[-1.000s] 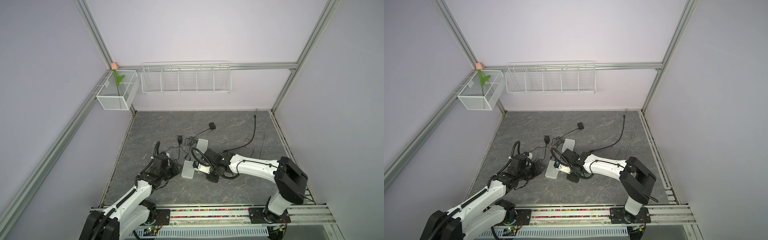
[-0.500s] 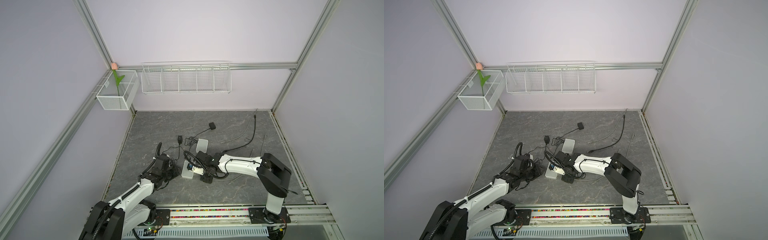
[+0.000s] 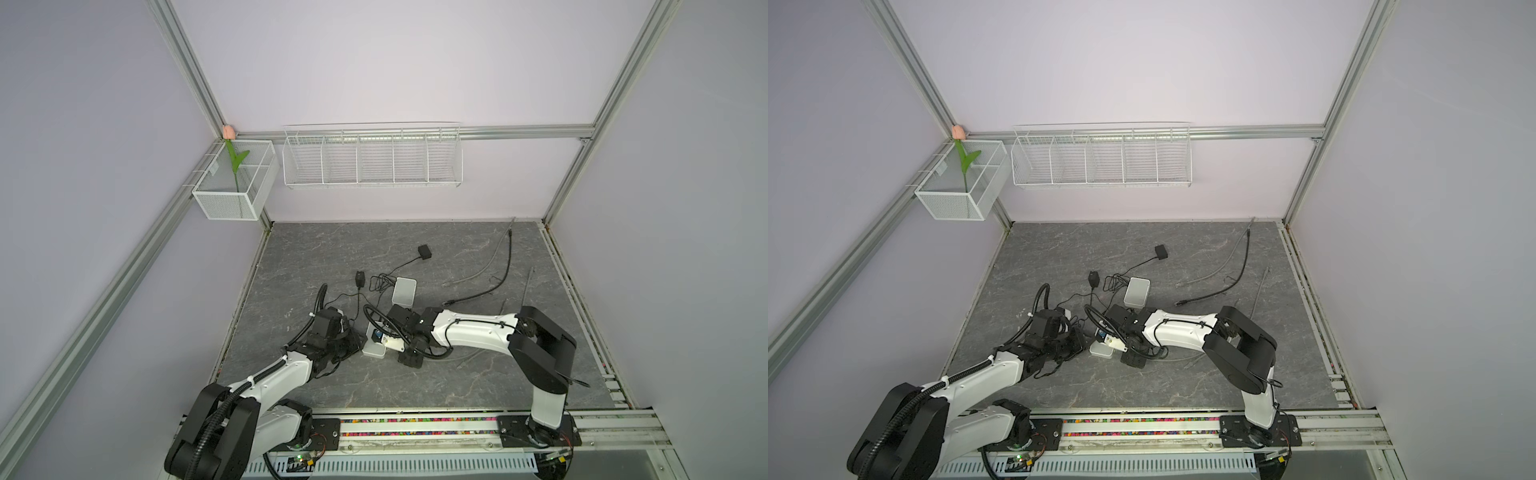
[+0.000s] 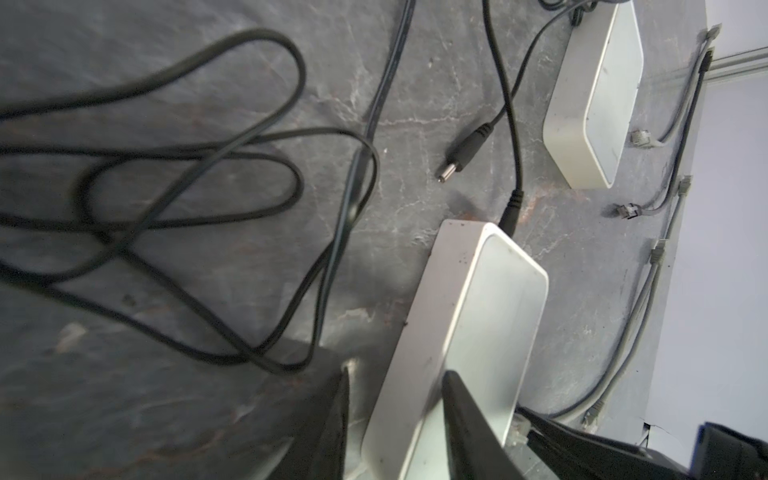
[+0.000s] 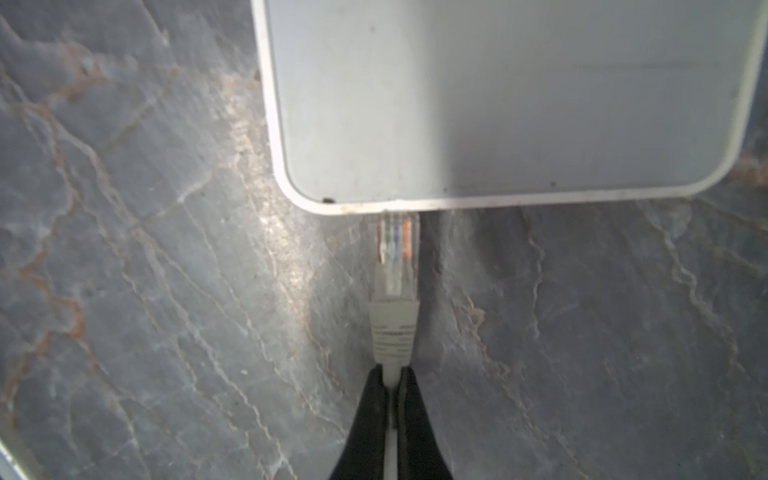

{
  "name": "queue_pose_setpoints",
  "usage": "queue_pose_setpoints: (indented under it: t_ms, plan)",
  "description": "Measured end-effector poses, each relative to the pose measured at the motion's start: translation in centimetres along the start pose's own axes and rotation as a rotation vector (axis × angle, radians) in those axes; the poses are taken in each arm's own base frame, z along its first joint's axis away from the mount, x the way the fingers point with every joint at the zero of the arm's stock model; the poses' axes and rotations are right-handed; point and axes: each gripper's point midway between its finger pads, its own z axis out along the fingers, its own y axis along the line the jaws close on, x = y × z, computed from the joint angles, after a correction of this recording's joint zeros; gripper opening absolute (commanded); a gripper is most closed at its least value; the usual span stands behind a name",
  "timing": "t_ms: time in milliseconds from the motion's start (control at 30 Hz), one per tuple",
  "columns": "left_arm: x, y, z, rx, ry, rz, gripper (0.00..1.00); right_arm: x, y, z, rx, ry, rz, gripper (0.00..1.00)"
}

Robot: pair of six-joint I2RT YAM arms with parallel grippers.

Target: Insert the plug into the switch port

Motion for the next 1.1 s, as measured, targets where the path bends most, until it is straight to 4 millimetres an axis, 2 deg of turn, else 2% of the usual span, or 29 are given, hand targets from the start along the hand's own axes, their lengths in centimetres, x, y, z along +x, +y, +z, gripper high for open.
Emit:
queue_pose_setpoints:
  t_ms: [700, 1100]
  plan:
    - [-0.04, -0.41, -0.37, 0.016, -0.005, 0.013, 0.37, 0.24, 0.13, -0.10, 0.009, 0.019, -0.005, 0.07]
    - [0.39, 0.02, -0.23, 0.013, 0.004, 0.011, 0.37, 0.24, 0.50, -0.04, 0.002, 0.051, -0.015, 0.07]
